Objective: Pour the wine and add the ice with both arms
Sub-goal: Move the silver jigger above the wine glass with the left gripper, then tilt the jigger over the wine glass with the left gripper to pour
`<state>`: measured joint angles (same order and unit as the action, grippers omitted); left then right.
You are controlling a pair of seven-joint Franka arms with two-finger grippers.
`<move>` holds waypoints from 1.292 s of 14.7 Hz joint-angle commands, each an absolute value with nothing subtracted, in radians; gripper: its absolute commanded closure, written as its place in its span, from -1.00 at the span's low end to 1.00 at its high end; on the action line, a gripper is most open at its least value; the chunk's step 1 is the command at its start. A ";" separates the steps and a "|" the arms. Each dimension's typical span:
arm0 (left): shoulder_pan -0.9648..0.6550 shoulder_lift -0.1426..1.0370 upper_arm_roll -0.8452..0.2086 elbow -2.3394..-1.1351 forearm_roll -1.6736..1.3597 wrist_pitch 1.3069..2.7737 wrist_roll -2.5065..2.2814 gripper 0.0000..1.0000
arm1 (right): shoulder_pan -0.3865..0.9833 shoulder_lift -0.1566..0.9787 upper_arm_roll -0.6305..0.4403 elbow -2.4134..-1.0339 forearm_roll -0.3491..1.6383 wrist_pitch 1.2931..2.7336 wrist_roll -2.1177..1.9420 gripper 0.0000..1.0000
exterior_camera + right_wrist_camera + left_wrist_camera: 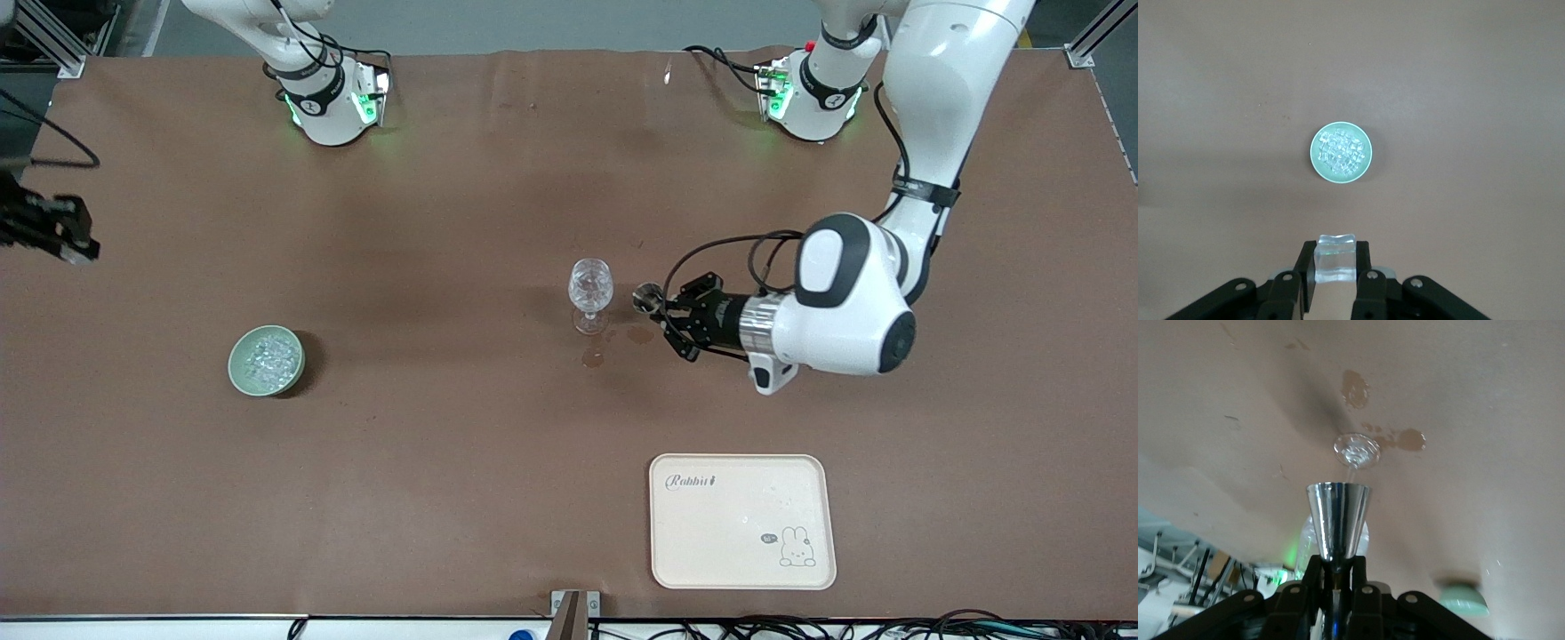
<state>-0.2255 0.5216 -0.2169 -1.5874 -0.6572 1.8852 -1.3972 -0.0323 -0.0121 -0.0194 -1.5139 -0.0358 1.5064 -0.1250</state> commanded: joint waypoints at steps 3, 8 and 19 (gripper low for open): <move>-0.297 0.479 -0.210 -1.618 -0.536 1.927 -1.558 0.99 | -0.044 -0.043 -0.011 -1.552 -0.035 1.528 -0.104 0.99; -0.344 0.476 -0.210 -1.611 -0.437 1.933 -1.675 0.99 | -0.044 -0.045 -0.012 -1.595 -0.035 1.589 -0.040 0.99; -0.448 0.474 -0.212 -1.589 -0.233 1.947 -1.905 0.99 | -0.044 -0.046 -0.011 -1.600 -0.034 1.568 -0.034 0.99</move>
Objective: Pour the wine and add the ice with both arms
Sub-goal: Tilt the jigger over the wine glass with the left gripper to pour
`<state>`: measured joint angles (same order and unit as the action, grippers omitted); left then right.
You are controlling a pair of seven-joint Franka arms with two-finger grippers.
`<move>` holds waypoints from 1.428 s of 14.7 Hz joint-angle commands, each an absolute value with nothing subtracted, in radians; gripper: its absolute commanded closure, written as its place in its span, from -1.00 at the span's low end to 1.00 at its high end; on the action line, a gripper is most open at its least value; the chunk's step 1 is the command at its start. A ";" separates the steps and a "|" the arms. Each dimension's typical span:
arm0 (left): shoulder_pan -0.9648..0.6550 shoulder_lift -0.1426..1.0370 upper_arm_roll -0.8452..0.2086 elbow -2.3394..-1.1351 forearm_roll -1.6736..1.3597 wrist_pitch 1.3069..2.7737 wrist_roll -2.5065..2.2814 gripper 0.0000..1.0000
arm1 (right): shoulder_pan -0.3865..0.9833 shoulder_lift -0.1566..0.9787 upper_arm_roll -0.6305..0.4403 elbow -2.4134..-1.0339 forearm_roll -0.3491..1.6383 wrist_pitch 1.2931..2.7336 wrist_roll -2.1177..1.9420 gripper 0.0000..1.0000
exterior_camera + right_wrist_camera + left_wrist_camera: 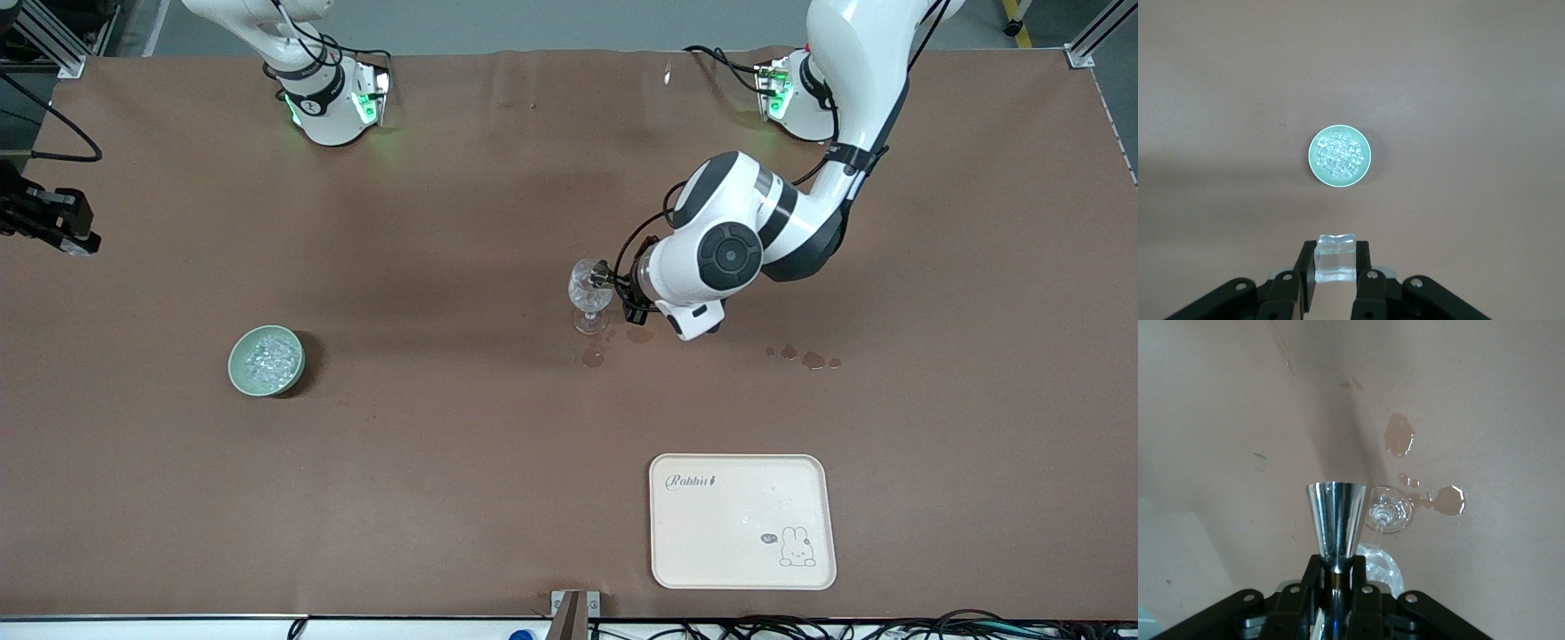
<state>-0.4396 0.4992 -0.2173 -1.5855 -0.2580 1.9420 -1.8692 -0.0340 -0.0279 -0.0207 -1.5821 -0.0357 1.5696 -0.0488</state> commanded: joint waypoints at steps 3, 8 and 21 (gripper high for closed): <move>-0.466 0.469 -0.212 -1.591 -0.187 1.945 -1.928 0.99 | -0.044 -0.046 -0.011 -1.600 -0.032 1.568 -0.035 0.99; -0.482 0.457 -0.212 -1.591 -0.135 1.941 -1.974 0.99 | -0.044 -0.046 -0.012 -1.595 -0.021 1.569 -0.040 0.99; -0.517 0.454 -0.213 -1.588 -0.025 1.933 -2.071 0.99 | -0.043 -0.049 -0.012 -1.595 -0.021 1.569 -0.041 0.97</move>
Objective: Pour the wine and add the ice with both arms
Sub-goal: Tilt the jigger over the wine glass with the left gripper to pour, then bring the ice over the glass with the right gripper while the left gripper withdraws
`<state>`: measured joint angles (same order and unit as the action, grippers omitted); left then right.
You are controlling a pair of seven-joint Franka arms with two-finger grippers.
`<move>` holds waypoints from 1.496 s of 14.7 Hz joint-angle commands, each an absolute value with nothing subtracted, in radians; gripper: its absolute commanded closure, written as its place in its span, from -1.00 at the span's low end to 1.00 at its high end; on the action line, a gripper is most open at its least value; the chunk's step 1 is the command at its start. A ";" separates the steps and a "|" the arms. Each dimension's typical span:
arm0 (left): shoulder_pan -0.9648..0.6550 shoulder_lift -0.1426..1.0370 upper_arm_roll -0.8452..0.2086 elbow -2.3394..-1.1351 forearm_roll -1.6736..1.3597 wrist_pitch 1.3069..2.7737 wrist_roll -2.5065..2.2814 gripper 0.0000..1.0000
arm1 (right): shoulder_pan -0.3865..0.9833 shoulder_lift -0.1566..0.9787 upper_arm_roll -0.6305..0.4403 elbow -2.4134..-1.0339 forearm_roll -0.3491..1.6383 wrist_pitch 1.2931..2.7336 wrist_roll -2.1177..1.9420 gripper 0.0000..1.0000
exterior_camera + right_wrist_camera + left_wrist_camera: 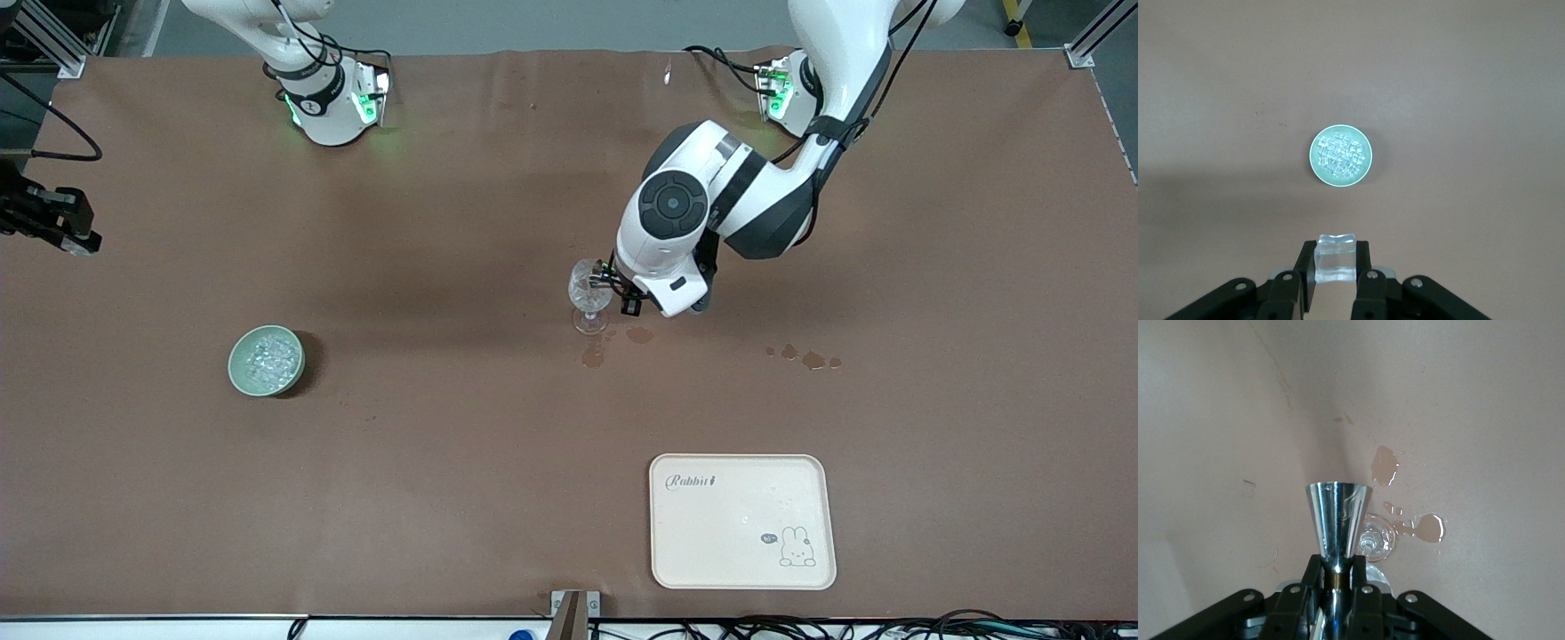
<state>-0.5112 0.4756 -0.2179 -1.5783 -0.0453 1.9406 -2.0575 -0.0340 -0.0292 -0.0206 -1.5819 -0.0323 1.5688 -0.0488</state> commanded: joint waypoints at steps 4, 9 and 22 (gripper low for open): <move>-0.499 0.454 -0.219 -1.566 -0.116 1.881 -1.913 0.99 | -0.040 -0.049 -0.012 -1.595 -0.021 1.569 -0.040 0.96; -0.427 0.457 -0.219 -1.522 -0.270 1.842 -1.754 0.99 | -0.032 -0.049 -0.005 -1.595 -0.021 1.569 -0.040 0.96; 0.061 0.570 -0.218 -1.447 -0.687 1.833 -1.304 0.99 | 0.478 0.127 -0.003 -1.588 -0.021 1.752 0.503 0.97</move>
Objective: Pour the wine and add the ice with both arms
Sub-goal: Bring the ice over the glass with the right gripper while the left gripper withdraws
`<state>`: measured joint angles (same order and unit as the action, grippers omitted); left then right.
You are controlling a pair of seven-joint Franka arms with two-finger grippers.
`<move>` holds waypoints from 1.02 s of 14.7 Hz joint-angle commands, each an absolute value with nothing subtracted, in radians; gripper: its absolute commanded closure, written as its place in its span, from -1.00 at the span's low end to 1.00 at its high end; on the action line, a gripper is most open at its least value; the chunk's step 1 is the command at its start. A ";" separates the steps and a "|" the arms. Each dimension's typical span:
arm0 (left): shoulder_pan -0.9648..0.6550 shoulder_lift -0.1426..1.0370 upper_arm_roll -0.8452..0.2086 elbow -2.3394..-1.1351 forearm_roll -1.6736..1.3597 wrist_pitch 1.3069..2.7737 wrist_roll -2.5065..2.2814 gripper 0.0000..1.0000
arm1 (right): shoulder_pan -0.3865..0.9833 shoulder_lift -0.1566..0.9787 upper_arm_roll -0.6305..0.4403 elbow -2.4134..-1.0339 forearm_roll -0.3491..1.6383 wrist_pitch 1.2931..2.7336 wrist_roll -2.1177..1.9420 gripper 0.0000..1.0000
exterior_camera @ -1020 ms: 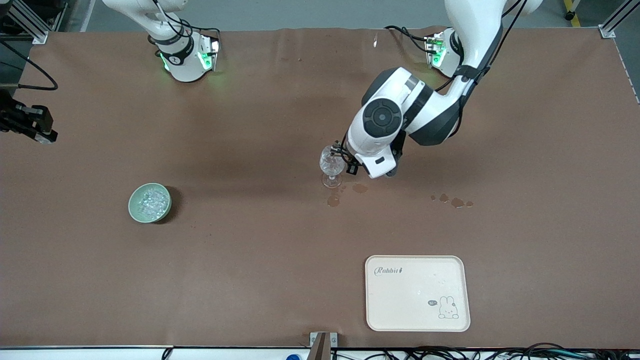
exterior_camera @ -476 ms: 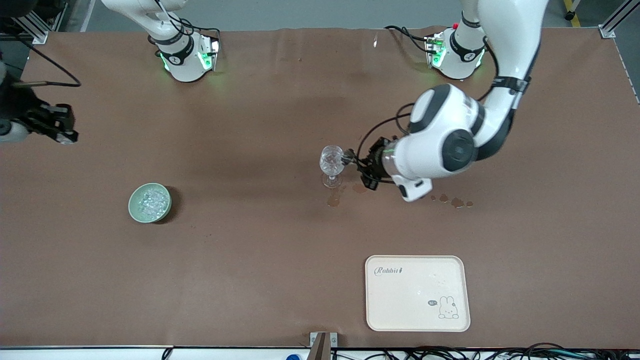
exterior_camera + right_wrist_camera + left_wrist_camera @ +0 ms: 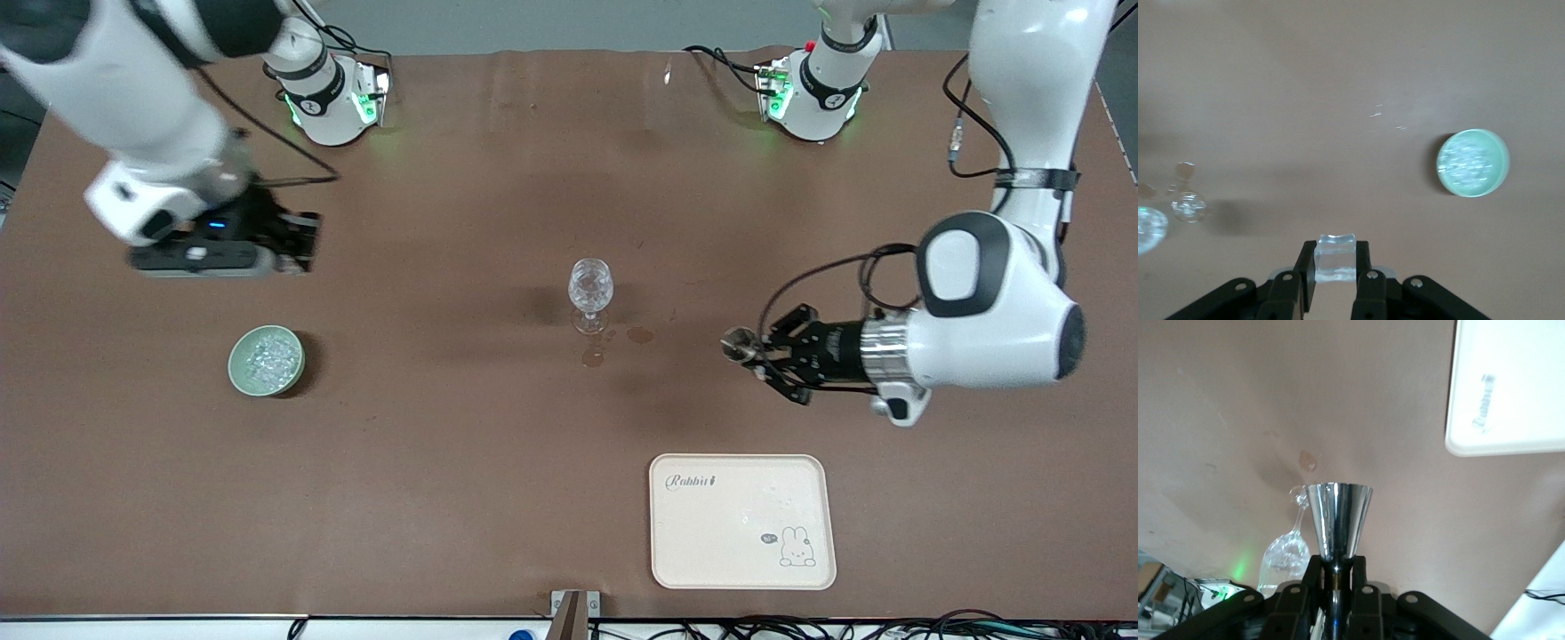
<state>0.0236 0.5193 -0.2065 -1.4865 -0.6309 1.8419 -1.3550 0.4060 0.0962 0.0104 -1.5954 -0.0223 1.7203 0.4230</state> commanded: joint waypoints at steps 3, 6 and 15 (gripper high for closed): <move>0.156 0.679 -0.218 -1.381 -0.836 1.835 -1.194 0.98 | 0.593 0.188 -0.002 -1.568 -0.017 1.805 0.630 0.97; 0.225 0.762 -0.215 -1.347 -0.963 1.845 -1.090 0.98 | 0.679 0.271 -0.003 -1.546 0.053 1.856 0.684 0.96; 0.221 0.991 -0.218 -1.200 -1.210 2.172 -1.052 0.98 | 0.747 0.431 -0.002 -1.438 0.061 1.996 0.712 0.92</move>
<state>0.2235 0.9056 -0.2072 -1.2955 -1.1558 2.1488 -1.0476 0.7230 0.3722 0.0095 -1.5139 0.0528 1.9852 0.6976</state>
